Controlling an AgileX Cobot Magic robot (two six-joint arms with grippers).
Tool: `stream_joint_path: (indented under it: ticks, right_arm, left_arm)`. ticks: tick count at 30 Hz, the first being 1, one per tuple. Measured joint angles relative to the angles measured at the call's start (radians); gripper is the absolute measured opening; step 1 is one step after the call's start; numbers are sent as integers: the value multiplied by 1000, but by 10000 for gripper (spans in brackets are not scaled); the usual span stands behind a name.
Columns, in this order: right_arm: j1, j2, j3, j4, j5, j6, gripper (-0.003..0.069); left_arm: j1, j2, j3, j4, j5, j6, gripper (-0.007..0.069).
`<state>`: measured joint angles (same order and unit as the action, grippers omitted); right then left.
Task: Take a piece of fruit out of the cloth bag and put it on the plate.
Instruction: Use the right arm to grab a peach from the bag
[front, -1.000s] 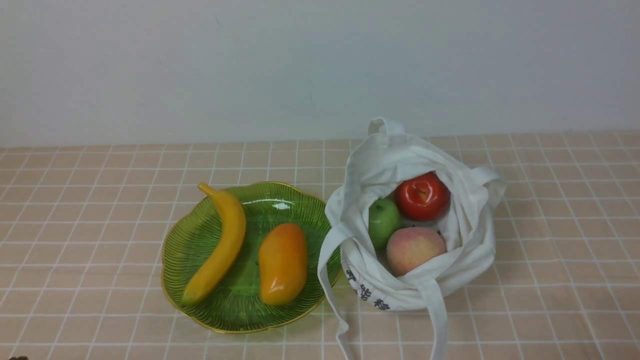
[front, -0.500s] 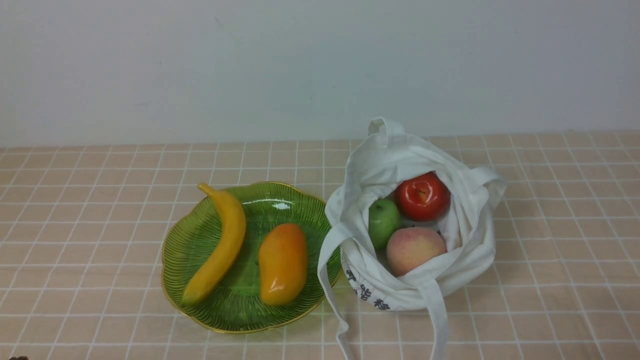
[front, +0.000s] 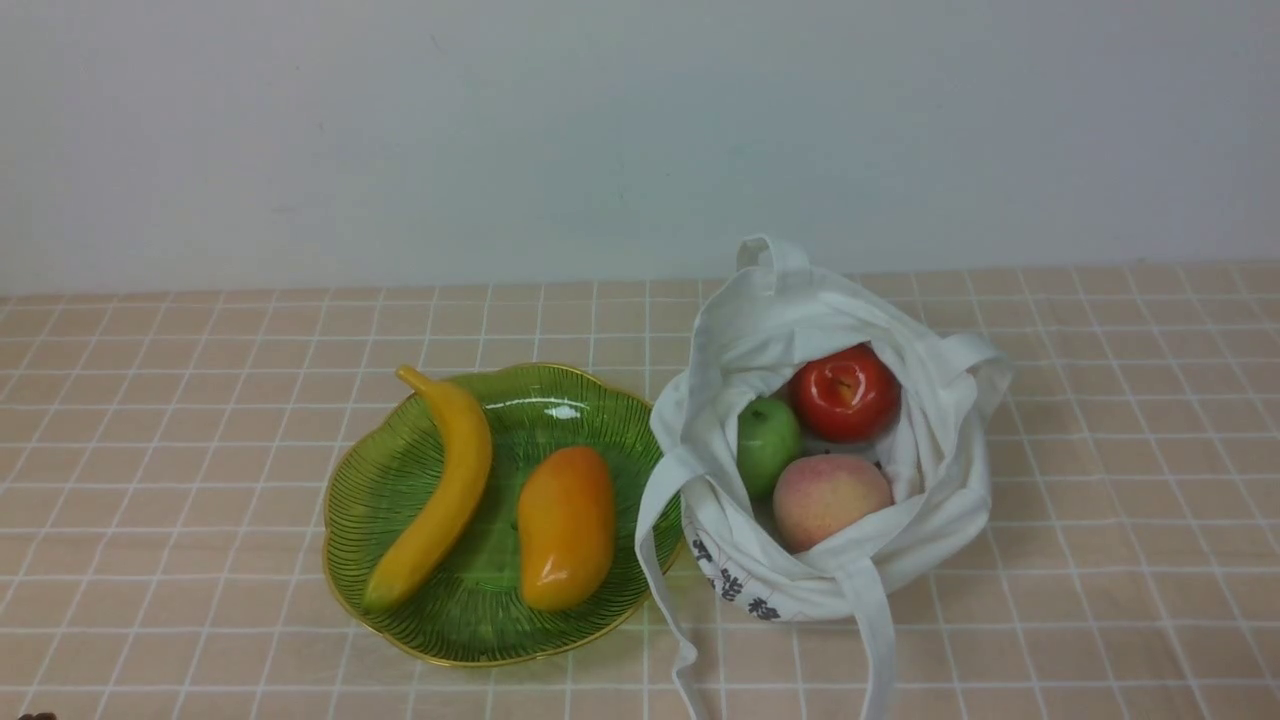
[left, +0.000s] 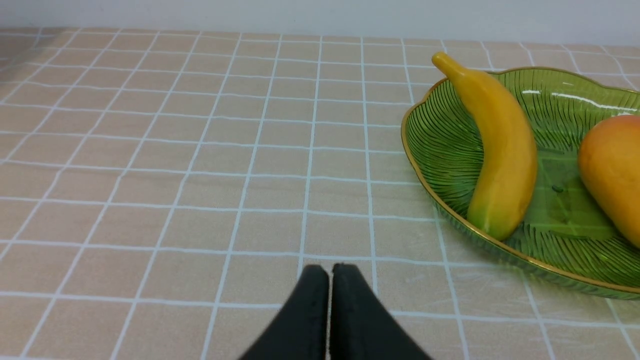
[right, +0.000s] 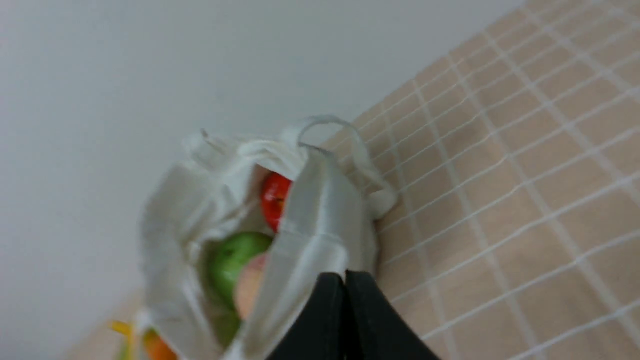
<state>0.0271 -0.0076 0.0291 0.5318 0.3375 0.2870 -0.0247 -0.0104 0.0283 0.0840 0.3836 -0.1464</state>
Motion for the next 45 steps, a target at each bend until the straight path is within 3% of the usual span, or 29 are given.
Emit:
stream_joint_path:
  ticks: [4, 8, 13, 16, 19, 25, 28, 33, 37, 41, 45]
  right_arm:
    - [0, 0, 0, 137, -12, 36, -15]
    - [0, 0, 0, 176, 1, 34, -15]
    - [0, 0, -93, 190, 107, -83, -15]
    - [0, 7, -263, 124, 110, -200, -15]
    - [0, 103, -442, -17, 172, -254, -15]
    - [0, 480, -673, -365, 620, -243, -15]
    - [0, 654, -689, -429, 751, -234, -15]
    - [0, 893, -696, -332, 769, -313, -13]
    - [51, 1129, -762, -101, 763, -524, 6]
    - [167, 1258, -870, -47, 715, -589, 45]
    - [296, 1382, -1030, -108, 662, -577, 110]
  left_arm:
    - [0, 0, 0, 0, 0, 0, -8]
    - [0, 0, 0, 0, 0, 0, -8]
    - [0, 0, 0, 0, 0, 0, -8]
    - [0, 0, 0, 0, 0, 0, -8]
    - [0, 0, 0, 0, 0, 0, -8]
    - [0, 0, 0, 0, 0, 0, -8]
    - [0, 0, 0, 0, 0, 0, -8]
    - [0, 0, 0, 0, 0, 0, -8]
    - [0, 0, 0, 0, 0, 0, -8]
    - [0, 0, 0, 0, 0, 0, -8]
    - [0, 0, 0, 0, 0, 0, -8]
